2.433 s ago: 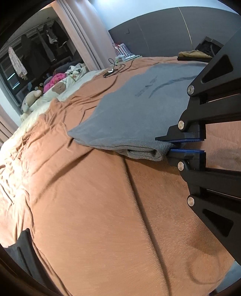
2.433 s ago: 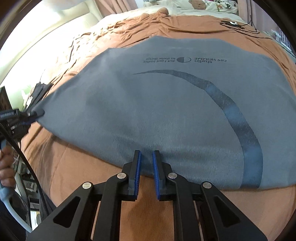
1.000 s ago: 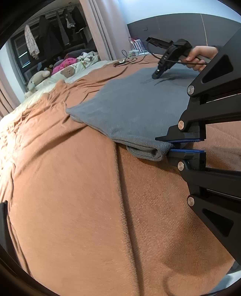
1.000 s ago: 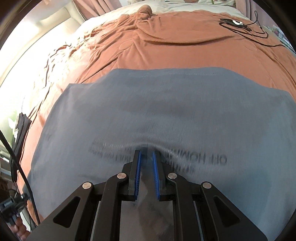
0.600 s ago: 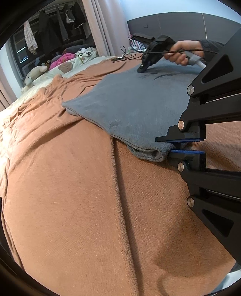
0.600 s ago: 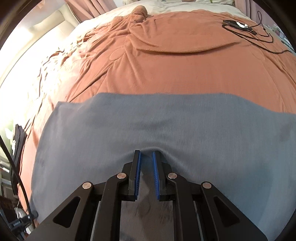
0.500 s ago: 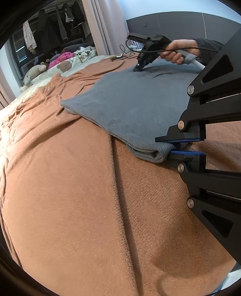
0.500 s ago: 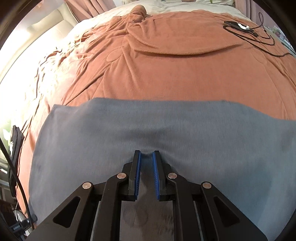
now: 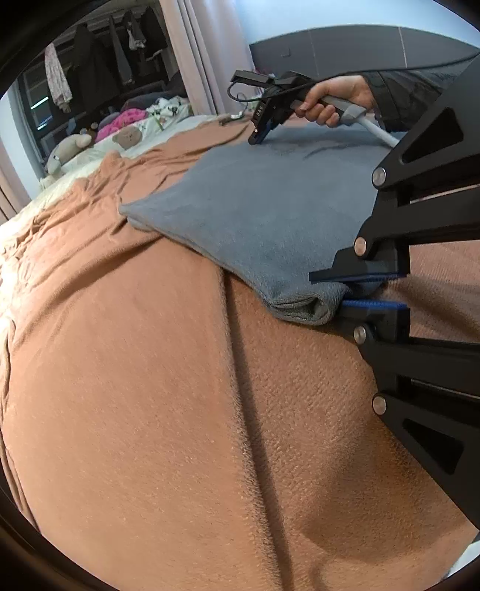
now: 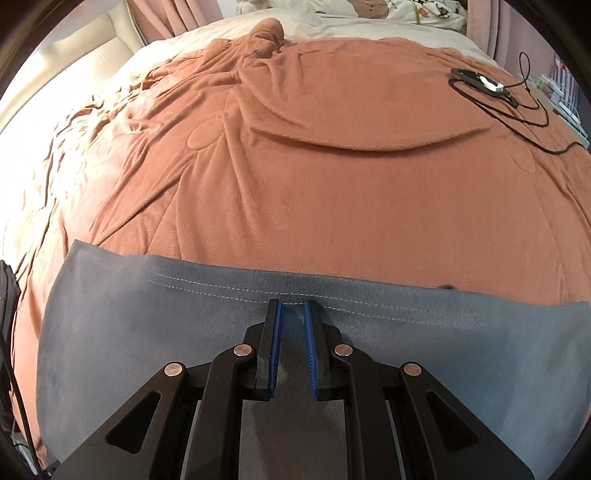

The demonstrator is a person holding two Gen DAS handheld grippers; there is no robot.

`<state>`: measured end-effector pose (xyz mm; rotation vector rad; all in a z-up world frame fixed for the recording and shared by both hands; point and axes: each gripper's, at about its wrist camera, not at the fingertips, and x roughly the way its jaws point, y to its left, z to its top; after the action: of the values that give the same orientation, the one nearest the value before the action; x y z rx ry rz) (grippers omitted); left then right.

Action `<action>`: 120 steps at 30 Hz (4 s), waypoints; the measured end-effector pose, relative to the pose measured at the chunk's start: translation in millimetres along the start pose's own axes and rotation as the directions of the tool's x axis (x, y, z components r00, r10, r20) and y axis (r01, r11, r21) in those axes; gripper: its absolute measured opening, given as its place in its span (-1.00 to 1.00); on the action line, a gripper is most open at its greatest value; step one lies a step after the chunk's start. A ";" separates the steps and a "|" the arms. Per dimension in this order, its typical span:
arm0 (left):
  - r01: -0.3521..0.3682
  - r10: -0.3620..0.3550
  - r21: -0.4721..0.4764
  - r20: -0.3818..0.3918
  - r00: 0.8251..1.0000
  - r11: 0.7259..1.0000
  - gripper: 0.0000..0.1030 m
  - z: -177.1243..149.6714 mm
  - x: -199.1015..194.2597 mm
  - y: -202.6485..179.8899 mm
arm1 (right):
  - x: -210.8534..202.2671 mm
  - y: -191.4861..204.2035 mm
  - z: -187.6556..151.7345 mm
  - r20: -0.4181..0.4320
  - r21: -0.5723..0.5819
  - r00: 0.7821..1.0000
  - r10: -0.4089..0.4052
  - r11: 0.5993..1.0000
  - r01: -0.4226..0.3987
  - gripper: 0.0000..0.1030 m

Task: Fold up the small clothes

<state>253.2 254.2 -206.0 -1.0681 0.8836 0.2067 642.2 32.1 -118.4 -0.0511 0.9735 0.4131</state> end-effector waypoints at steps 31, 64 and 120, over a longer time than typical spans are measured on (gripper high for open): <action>0.436 -0.439 0.111 0.000 0.899 0.893 -0.90 35.2 -39.7 -108.0 | -124.1 -1.6 -178.1 -0.058 -0.021 0.983 0.174 0.984 -0.175 -0.82; 0.523 -0.494 0.284 -0.172 0.852 0.804 -0.90 -2.6 -14.8 -235.0 | -217.4 -57.5 -247.6 0.088 0.084 0.962 0.258 0.960 -0.265 -0.79; 0.326 -0.208 0.366 -0.327 0.922 0.871 0.33 -92.4 67.7 -253.1 | -247.7 -160.1 -283.2 0.183 0.229 0.962 0.201 0.943 -0.241 0.18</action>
<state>386.4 34.2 -101.0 -0.8143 0.9632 -0.3670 354.4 -257.7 -100.8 0.3184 0.8703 0.4908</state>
